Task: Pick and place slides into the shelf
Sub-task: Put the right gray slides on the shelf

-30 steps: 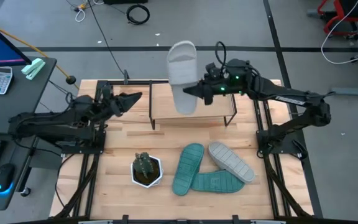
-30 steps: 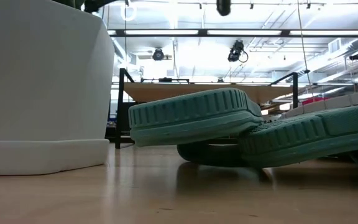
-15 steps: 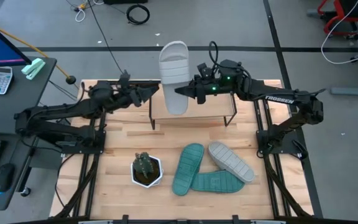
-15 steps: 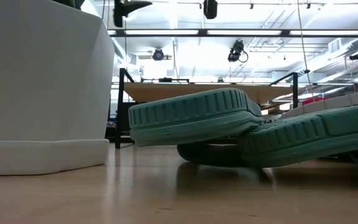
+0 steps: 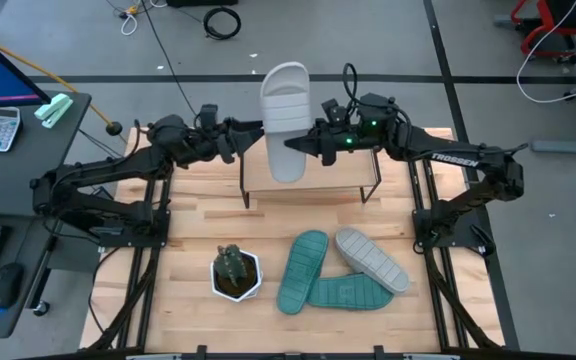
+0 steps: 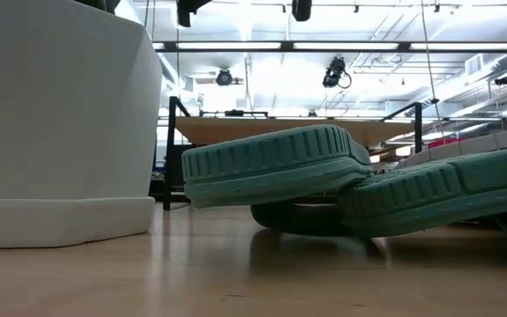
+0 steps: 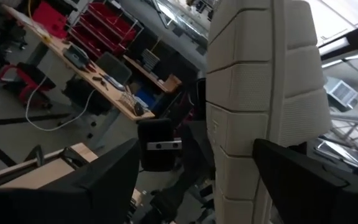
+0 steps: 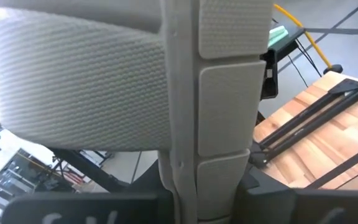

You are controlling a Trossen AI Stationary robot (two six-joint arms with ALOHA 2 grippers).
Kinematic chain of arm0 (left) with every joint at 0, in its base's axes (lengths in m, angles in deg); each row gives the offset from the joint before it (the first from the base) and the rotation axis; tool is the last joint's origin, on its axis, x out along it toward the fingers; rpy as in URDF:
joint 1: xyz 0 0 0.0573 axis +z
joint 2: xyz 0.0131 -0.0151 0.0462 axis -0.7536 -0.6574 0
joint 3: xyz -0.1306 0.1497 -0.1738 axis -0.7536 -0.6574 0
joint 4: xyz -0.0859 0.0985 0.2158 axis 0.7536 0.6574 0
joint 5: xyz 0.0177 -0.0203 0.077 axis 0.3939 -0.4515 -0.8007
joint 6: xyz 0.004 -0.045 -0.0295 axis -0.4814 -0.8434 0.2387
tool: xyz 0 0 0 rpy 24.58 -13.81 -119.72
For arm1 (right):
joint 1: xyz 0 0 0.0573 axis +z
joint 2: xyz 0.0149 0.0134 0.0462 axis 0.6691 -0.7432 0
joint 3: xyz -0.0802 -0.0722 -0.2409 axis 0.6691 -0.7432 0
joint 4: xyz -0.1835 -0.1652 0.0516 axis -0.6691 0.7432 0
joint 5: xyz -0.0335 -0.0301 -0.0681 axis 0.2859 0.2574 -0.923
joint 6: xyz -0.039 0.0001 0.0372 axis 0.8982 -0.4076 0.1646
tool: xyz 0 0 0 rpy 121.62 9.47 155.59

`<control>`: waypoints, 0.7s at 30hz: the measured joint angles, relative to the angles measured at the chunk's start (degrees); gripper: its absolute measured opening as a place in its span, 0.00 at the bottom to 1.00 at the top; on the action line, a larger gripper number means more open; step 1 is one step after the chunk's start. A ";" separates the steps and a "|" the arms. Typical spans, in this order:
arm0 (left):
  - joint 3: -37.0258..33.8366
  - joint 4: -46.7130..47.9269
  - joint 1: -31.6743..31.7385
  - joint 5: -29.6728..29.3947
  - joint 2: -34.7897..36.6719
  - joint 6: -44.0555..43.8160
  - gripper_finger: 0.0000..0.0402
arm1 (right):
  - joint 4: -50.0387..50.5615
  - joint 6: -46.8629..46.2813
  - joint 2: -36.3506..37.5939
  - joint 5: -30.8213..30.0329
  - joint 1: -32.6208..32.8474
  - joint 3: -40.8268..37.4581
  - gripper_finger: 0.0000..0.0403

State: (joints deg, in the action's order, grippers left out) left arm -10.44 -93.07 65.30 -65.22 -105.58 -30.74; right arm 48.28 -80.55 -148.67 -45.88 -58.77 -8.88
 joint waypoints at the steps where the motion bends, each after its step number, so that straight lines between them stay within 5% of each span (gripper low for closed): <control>1: 0.00 0.05 0.00 0.23 0.10 -0.03 0.83 | 0.17 0.08 0.12 0.03 -0.04 -0.01 0.17; 7: 0.11 -1.76 -0.17 4.47 0.38 -0.54 0.90 | 3.55 0.86 1.47 -0.84 -1.29 -0.37 0.17; 21: 0.11 -2.70 4.68 4.11 0.30 -0.09 0.92 | 5.01 -0.49 2.66 2.19 -1.17 -0.24 0.17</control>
State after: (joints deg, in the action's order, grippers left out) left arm -10.33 -95.78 69.98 -61.11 -105.28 -30.83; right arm 53.30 -81.04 -146.01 -43.69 -59.94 -9.12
